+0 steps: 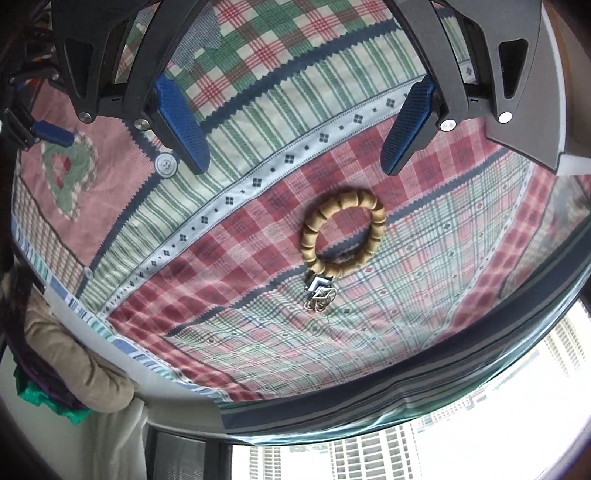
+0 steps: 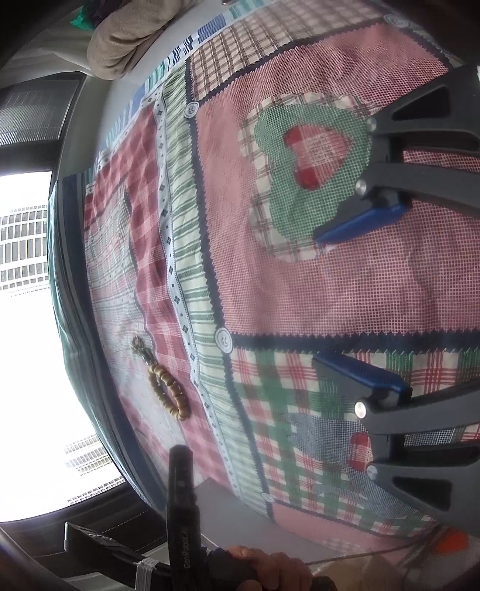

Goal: Organize jewelry
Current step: 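Grasp the wooden bead bracelet with the left tool while the right tool approaches the keychain, then grasp the gold keychain charm with the right tool while the left tool holds the bracelet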

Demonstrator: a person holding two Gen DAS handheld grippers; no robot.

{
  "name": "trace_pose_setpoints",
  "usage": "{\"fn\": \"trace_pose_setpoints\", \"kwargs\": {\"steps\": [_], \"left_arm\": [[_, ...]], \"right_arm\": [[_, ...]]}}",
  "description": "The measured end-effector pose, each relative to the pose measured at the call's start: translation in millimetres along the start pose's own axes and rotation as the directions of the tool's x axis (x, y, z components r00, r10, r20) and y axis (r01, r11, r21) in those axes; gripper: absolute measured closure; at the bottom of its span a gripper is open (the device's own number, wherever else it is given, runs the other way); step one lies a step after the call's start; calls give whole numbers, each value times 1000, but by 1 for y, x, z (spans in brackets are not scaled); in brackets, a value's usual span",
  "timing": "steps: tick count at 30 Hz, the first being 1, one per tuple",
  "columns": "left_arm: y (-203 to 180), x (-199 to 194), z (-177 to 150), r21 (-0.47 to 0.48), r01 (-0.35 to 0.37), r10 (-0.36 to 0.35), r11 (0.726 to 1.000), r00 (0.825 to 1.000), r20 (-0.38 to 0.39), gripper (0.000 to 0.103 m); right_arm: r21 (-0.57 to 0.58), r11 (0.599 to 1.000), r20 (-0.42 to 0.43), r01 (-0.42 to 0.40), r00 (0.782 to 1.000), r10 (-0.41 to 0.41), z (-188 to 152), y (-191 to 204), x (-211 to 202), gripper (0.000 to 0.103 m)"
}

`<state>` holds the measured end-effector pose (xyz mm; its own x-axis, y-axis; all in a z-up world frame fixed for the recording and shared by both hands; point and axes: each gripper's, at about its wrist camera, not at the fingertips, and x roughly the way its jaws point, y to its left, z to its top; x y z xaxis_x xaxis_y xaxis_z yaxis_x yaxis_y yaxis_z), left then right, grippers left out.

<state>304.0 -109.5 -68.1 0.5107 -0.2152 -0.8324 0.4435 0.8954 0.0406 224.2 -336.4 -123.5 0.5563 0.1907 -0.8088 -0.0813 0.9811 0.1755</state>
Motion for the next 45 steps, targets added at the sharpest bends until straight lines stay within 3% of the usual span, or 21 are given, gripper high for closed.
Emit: {"fn": "trace_pose_setpoints", "kwargs": {"steps": [5,9,12,14,15,19,21,24,26,29,30,32,34,35,36,37,38,42,44,45], "left_arm": [[9,46,29,41,-30,31,999,999,-33,23],[11,75,36,91,-25,33,996,996,-85,43],[10,84,32,121,-5,17,993,995,-97,51],[10,83,28,119,43,-31,992,995,-100,71],[9,82,27,116,56,-44,992,993,-108,88],[10,69,7,113,-6,19,994,994,-109,88],[21,58,-10,30,-3,6,1000,993,-119,88],[34,36,-45,-80,-6,-5,997,990,-139,88],[39,21,-66,-133,-15,-6,991,988,-155,87],[44,2,-93,-211,-21,-17,977,985,-173,87],[45,-3,-101,-235,-18,-23,972,985,-173,87],[45,-9,-113,-268,-21,-26,963,985,-169,87],[44,-14,-121,-280,-25,-20,960,988,-156,87],[43,-15,-123,-281,-27,-16,959,989,-149,87],[42,-16,-124,-281,-29,-12,959,990,-143,87],[41,-17,-125,-281,-30,-9,959,991,-137,87],[41,-16,-126,-280,-28,-9,960,991,-130,86],[45,-18,-129,-287,-9,-20,958,995,-98,84],[47,-19,-126,-301,19,-46,953,995,-85,77],[49,-22,-127,-310,33,-61,950,995,-80,67]], "right_arm": [[18,1000,6,7,1000,-7,4,-13,-3,41],[43,999,-6,9,1000,-8,4,-22,0,40],[54,999,-23,4,1000,-3,5,-26,2,40],[56,998,-33,-4,999,5,7,-27,1,40],[53,999,-37,-11,999,13,10,-26,0,40],[-40,994,-42,-103,994,101,45,-17,-5,40],[-72,986,-26,-153,988,152,78,-14,-4,40],[-144,978,-20,-151,989,150,137,0,20,40],[-162,967,-62,-197,980,189,177,16,54,40],[-85,953,-197,-289,943,268,225,41,129,41],[-63,956,-225,-287,937,267,237,49,153,41],[-39,972,-241,-231,946,215,254,64,194,42],[-37,987,-260,-156,955,141,261,76,226,50],[-42,992,-213,-121,971,110,263,81,229,56],[-74,994,-204,-80,977,63,262,88,233,69],[-120,992,-188,-26,982,3,261,95,235,73],[-123,992,-187,-20,982,-3,258,98,234,75],[-80,988,-202,-129,973,111,238,91,210,77],[-85,976,-211,-200,961,179,224,87,187,77],[-78,967,-227,-244,949,221,213,85,172,77]]}}
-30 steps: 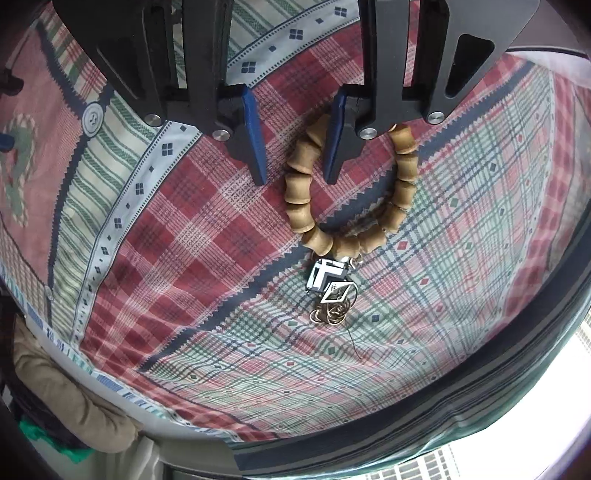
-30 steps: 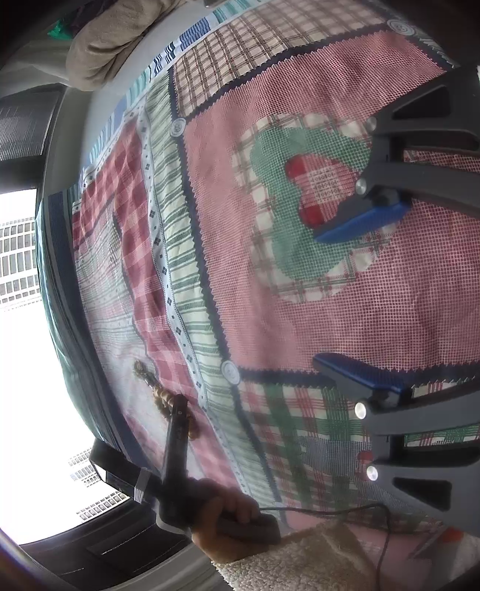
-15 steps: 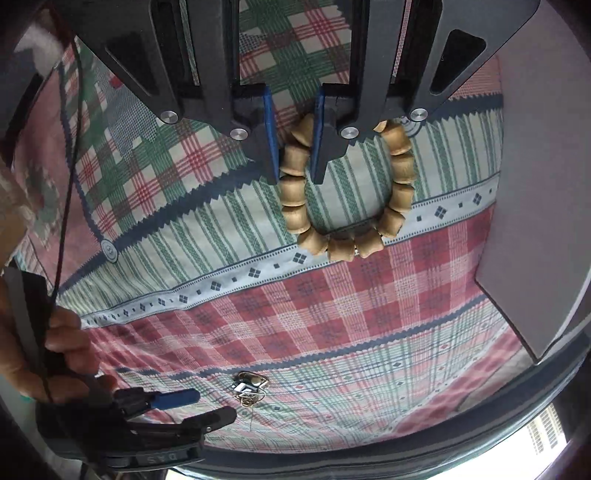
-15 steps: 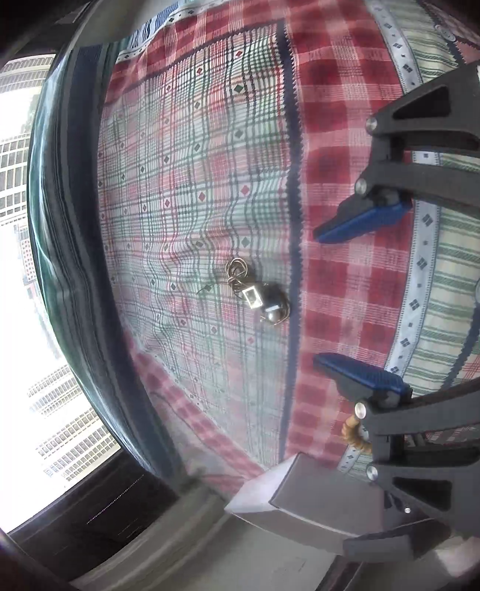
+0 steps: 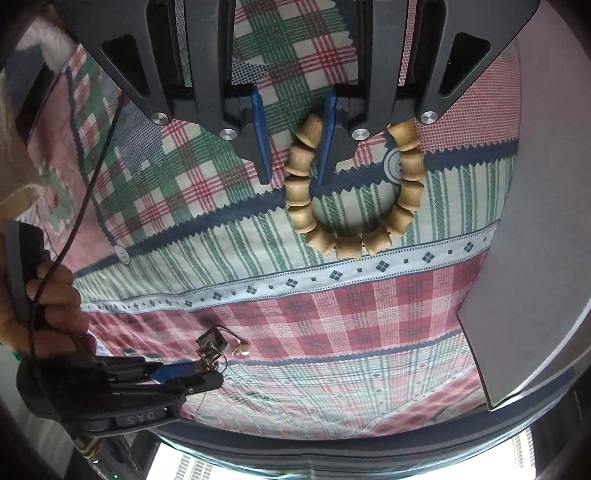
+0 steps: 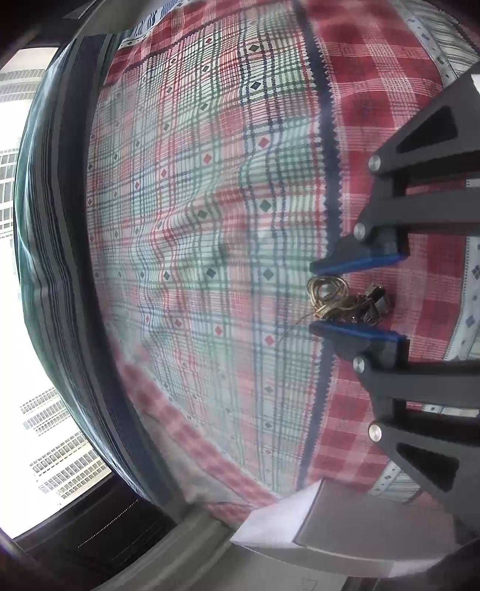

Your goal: Organize jewelry

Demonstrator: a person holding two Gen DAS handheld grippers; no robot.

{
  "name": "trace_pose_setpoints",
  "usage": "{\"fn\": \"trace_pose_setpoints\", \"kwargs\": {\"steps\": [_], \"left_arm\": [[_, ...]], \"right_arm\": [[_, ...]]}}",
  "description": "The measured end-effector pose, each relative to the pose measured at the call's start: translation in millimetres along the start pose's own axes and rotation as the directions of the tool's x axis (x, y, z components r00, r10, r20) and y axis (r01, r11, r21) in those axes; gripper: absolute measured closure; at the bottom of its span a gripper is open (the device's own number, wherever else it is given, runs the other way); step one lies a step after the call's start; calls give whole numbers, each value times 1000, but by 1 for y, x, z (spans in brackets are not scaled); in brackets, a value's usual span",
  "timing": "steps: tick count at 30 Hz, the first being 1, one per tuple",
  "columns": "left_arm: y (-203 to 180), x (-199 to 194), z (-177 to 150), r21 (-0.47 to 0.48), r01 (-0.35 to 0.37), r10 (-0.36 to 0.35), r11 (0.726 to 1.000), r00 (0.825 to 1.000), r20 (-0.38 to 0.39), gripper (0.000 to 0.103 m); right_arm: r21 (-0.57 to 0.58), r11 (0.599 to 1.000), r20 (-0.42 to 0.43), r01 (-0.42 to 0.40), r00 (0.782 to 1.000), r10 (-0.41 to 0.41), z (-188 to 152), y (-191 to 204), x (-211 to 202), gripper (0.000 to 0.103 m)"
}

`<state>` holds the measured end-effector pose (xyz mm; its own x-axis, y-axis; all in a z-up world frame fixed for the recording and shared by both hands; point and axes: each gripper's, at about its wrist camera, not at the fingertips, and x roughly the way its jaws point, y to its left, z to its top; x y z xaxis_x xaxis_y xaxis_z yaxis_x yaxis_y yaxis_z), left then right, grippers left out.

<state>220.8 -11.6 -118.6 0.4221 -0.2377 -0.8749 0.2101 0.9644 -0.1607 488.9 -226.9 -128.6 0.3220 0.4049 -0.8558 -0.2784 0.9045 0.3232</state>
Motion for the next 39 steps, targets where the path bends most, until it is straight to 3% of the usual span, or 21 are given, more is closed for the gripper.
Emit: {"fn": "trace_pose_setpoints", "kwargs": {"steps": [1,3,6,8,9,10,14,17,19,25,28,32,39], "left_arm": [[1,-3,-2,-8,10,-10,1000,1000,3,54],[2,-13,-11,-14,19,-19,1000,1000,24,44],[5,-32,-29,-14,43,-42,999,998,40,40],[7,-47,-41,-16,56,-55,998,997,48,37],[8,-56,-48,-13,54,-54,998,997,55,37],[9,-64,-55,-9,48,-48,999,997,64,35],[17,-85,-76,-13,34,-33,999,996,86,30],[20,-86,-84,-35,42,-39,998,996,85,30],[17,-82,-87,-46,50,-46,998,995,85,30],[2,-77,-97,-26,40,-38,999,997,69,28],[-1,-78,-101,-17,15,-13,1000,997,70,22],[1,-70,-107,-24,-13,15,1000,998,62,19],[-2,-52,-115,3,-77,76,997,997,33,17]], "right_arm": [[-3,999,-21,-46,999,46,-14,3,-10,77],[-4,991,-71,-131,989,130,-44,9,-28,77],[-12,984,-116,-180,977,177,-95,19,-53,74],[-5,993,-130,-120,984,119,-125,20,-59,69],[-2,997,-116,-72,991,72,-140,16,-64,56],[4,999,-85,-34,996,34,-153,12,-71,52],[20,999,58,35,998,-36,-201,-3,-114,51],[42,995,99,91,991,-95,-235,-5,-136,42],[64,989,101,131,985,-137,-255,-6,-143,41],[-25,981,74,193,979,-191,-280,17,-143,41],[-56,974,81,221,973,-217,-282,31,-137,33],[-90,963,72,255,966,-249,-286,42,-129,32],[-108,961,45,253,967,-249,-297,47,-121,32]]}}
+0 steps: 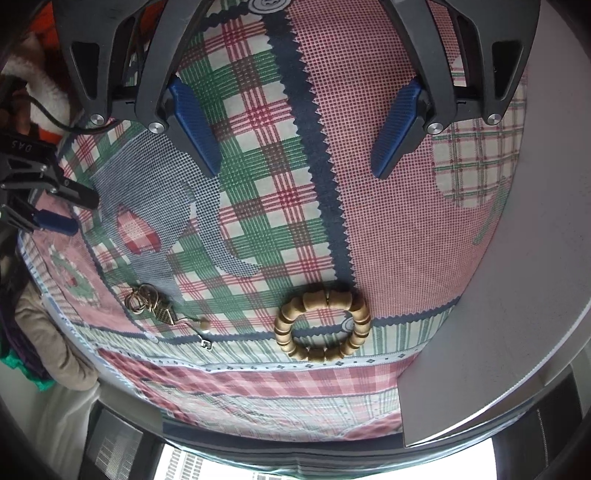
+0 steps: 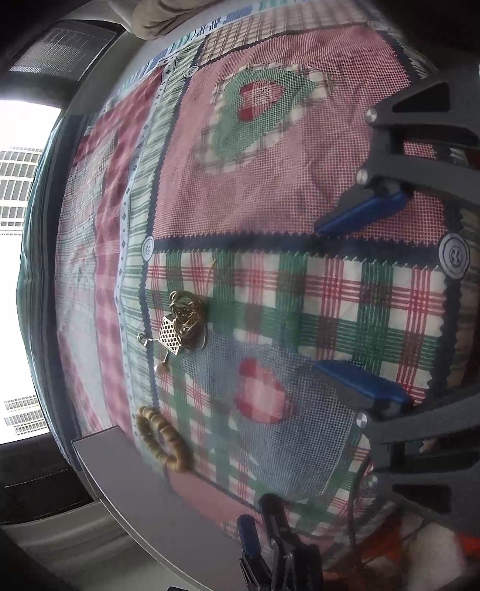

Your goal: Organize jewelry

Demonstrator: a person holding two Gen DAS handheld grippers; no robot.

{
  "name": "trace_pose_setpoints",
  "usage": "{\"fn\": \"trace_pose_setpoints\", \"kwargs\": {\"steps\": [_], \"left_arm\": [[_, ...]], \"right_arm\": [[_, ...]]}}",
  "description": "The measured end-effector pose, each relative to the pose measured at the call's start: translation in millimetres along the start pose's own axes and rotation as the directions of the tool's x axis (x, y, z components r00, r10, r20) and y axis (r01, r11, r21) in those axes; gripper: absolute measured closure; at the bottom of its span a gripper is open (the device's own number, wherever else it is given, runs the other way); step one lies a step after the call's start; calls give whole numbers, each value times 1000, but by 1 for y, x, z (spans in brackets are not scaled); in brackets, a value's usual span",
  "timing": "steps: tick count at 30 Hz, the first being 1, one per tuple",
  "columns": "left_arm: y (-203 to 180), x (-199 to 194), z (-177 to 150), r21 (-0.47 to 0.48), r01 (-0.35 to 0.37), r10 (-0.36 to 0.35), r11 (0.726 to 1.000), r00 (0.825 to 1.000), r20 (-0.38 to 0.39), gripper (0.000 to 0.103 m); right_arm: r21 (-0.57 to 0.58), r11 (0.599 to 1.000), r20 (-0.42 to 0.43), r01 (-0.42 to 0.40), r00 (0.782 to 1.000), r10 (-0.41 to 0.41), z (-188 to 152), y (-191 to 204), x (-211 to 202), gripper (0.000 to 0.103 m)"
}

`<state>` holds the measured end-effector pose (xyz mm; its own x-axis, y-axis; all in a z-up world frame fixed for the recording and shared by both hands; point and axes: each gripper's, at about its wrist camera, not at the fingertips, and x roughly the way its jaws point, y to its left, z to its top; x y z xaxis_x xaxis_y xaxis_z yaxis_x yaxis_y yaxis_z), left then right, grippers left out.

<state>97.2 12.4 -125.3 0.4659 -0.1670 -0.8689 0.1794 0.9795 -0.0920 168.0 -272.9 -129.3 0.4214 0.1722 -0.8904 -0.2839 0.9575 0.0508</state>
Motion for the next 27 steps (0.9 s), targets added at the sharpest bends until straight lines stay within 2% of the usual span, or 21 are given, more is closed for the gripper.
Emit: {"fn": "trace_pose_setpoints", "kwargs": {"steps": [7,11,13,16,17,20,21,25,26,27], "left_arm": [[-1,-5,7,11,12,-12,1000,1000,-1,15],[3,-27,36,13,87,-88,996,992,89,14],[-1,-32,53,46,114,-119,992,985,127,12],[-15,-18,76,140,78,-96,987,987,126,13],[-20,-9,81,172,57,-77,984,991,113,14],[-25,19,93,230,20,-36,973,997,66,29],[-24,28,96,236,16,-28,972,998,47,34],[-19,56,101,231,-6,10,973,1000,-14,38],[-16,54,100,213,11,-11,977,1000,-1,41],[-15,53,99,200,19,-19,980,1000,-3,50]], "right_arm": [[2,1000,-9,-13,1000,13,1,0,1,28],[20,999,-2,-30,1000,30,1,-3,0,28],[30,999,2,-37,999,37,1,-5,0,28],[35,999,5,-41,999,41,1,-5,-1,28],[36,998,7,-43,999,42,1,-6,-1,28],[51,997,22,-57,998,56,0,-11,-6,28],[56,996,32,-66,997,64,1,-13,-10,28],[42,992,81,-122,990,118,16,-26,-24,28],[26,991,95,-130,987,127,23,-29,-27,28],[4,991,108,-134,985,133,32,-31,-28,28]]}}
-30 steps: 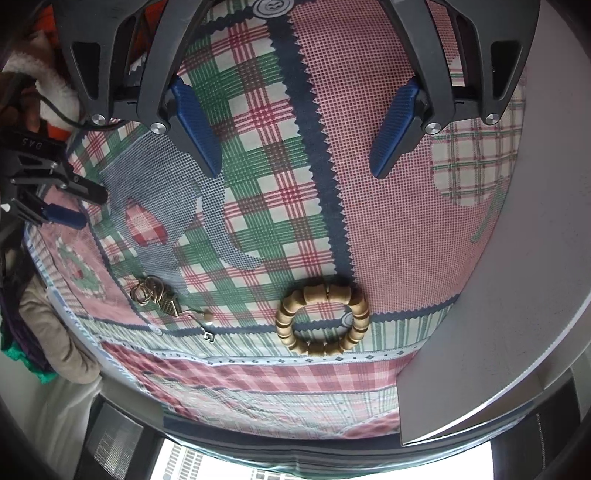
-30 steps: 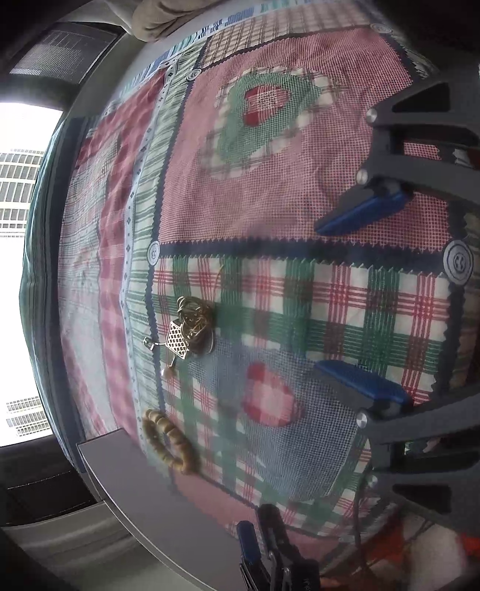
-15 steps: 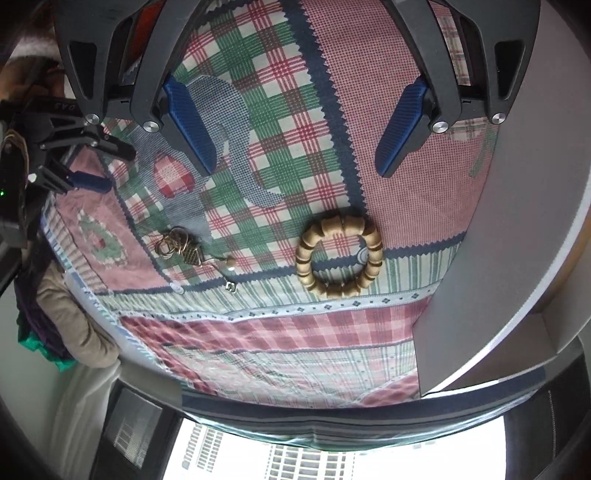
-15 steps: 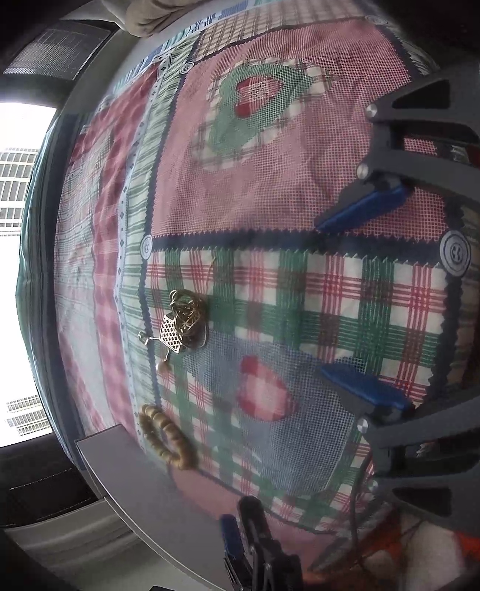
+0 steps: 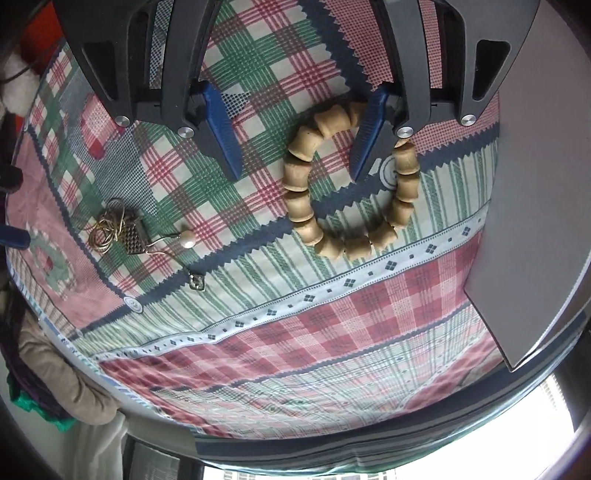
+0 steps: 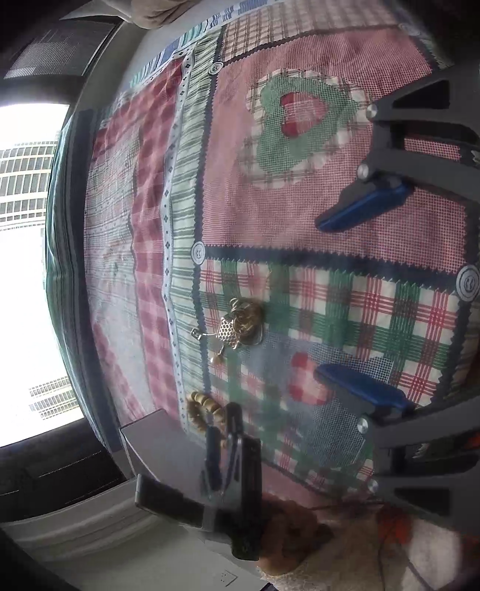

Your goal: Organize jewelry

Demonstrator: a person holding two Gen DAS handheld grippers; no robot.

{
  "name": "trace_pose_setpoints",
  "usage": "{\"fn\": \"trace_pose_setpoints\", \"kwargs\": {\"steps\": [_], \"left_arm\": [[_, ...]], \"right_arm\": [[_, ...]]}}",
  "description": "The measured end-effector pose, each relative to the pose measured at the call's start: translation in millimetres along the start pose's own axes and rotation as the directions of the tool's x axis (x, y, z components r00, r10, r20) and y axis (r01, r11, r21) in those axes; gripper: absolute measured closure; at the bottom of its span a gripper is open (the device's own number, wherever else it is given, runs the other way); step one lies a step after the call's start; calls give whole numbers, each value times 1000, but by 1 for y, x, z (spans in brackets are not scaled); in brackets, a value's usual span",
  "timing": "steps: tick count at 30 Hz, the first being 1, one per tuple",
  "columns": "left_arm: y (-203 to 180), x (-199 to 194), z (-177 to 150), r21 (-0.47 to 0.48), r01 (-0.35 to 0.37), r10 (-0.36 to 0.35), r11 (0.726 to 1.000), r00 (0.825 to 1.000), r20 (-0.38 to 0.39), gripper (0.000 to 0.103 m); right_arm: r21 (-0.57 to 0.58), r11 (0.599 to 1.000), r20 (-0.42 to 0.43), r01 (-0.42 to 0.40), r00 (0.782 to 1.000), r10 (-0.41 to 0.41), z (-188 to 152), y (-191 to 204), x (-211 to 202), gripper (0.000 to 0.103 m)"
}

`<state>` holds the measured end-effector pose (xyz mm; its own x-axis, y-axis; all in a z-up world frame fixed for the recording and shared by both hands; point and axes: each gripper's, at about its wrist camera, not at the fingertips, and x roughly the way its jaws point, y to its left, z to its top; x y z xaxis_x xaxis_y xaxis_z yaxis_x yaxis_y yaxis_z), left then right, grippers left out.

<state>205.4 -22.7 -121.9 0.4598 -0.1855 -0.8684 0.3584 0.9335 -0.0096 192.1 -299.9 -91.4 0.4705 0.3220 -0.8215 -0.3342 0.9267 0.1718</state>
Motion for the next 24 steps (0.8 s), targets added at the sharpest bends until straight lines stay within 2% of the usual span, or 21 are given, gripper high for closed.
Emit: {"fn": "trace_pose_setpoints", "kwargs": {"steps": [1,2,3,4,6,8,9,10,12,14,18,24], "left_arm": [[0,-2,-1,-5,0,0,1000,1000,5,70],[-1,-3,-1,-8,1,-1,1000,1000,11,83],[-1,-4,-2,-17,13,-13,1000,1000,8,90],[-1,-5,-3,-32,24,-23,999,1000,7,91],[0,-8,-5,-63,44,-44,997,999,6,91],[3,-18,-8,-91,73,-71,993,997,26,91],[5,-25,-9,-106,88,-84,991,996,42,91],[8,-34,-11,-121,103,-96,987,994,60,91],[14,-53,-13,-159,135,-120,978,988,98,91],[22,-74,-16,-195,166,-141,967,980,138,91],[33,-116,-24,-256,224,-172,940,962,210,91],[56,-196,-50,-348,299,-185,888,928,324,91]], "right_arm": [[-28,1000,11,-4,1000,4,9,0,2,28],[-64,998,4,-4,1000,4,19,0,7,28],[-97,995,-11,2,1000,-3,27,3,15,28],[-130,992,-26,-5,1000,2,34,6,25,28],[-179,981,-61,-77,996,67,47,12,46,28],[-190,975,-105,-118,990,99,56,15,70,28],[-187,974,-124,-124,987,102,60,15,81,32],[-179,976,-139,-126,985,102,62,15,89,40],[-173,978,-142,-114,986,90,65,14,93,85],[-151,981,-171,-123,980,97,66,14,89,84],[-155,980,-144,-126,984,104,71,19,57,84],[-147,965,-89,-218,974,207,88,39,8,84]]}}
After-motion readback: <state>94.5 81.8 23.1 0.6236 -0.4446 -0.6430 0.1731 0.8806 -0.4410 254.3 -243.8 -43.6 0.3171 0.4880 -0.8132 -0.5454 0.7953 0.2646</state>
